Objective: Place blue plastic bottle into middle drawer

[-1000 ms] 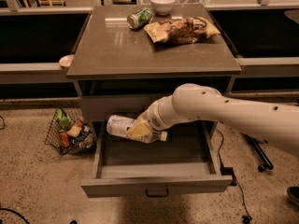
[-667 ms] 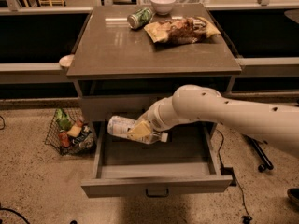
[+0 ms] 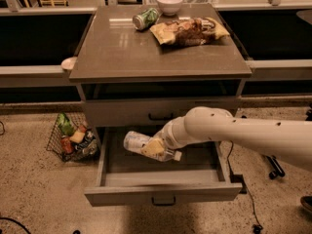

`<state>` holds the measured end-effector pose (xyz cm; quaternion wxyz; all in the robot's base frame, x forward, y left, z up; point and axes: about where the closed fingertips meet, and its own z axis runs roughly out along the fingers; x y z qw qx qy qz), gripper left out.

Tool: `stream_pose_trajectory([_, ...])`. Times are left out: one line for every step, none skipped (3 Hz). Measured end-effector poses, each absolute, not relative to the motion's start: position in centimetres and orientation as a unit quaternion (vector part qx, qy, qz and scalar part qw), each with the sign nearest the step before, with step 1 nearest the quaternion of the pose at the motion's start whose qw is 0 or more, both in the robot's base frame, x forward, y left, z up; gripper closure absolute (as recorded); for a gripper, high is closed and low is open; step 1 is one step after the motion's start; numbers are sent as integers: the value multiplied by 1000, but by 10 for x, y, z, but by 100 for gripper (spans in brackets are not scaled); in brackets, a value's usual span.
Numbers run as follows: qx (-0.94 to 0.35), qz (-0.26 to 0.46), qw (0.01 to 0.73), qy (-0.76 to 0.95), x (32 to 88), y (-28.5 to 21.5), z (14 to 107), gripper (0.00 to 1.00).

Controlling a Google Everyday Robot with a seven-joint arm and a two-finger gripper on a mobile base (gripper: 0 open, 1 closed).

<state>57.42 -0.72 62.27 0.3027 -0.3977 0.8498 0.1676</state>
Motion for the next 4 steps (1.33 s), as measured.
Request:
stream_pose_trajectory([-366,165,292,868,575,-27,585,100])
stream_pose_trajectory([-338,163,278,884,580,-45,549,100])
stream_pose_trajectory([-338,163,278,884,580,-45,549,100])
stream_pose_trajectory([-350,141,294,878,592,-53,540,100])
